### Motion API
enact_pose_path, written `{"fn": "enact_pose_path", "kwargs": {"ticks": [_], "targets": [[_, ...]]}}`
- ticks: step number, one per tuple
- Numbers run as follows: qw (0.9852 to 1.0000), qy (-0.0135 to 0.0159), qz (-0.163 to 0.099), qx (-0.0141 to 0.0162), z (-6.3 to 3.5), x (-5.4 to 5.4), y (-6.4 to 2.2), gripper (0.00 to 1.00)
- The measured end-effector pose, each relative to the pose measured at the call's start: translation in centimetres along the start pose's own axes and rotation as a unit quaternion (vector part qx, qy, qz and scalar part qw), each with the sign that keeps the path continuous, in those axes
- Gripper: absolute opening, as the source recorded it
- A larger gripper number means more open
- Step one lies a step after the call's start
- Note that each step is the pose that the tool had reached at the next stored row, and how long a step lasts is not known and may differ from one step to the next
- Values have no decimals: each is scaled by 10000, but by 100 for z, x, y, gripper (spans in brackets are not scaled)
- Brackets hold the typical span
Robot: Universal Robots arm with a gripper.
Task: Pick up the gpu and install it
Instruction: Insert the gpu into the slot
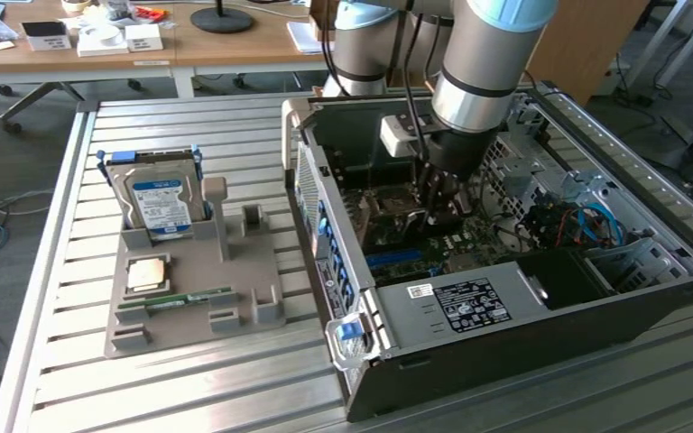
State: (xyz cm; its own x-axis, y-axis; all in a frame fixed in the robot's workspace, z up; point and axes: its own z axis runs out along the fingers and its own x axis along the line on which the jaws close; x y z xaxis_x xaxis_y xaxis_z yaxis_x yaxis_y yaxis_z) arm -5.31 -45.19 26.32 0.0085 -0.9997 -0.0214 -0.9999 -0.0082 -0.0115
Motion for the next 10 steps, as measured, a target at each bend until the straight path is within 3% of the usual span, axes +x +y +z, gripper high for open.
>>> {"fn": "enact_pose_path", "kwargs": {"ticks": [10], "targets": [[10000, 4, 0, 0, 31, 7, 64, 27]]}}
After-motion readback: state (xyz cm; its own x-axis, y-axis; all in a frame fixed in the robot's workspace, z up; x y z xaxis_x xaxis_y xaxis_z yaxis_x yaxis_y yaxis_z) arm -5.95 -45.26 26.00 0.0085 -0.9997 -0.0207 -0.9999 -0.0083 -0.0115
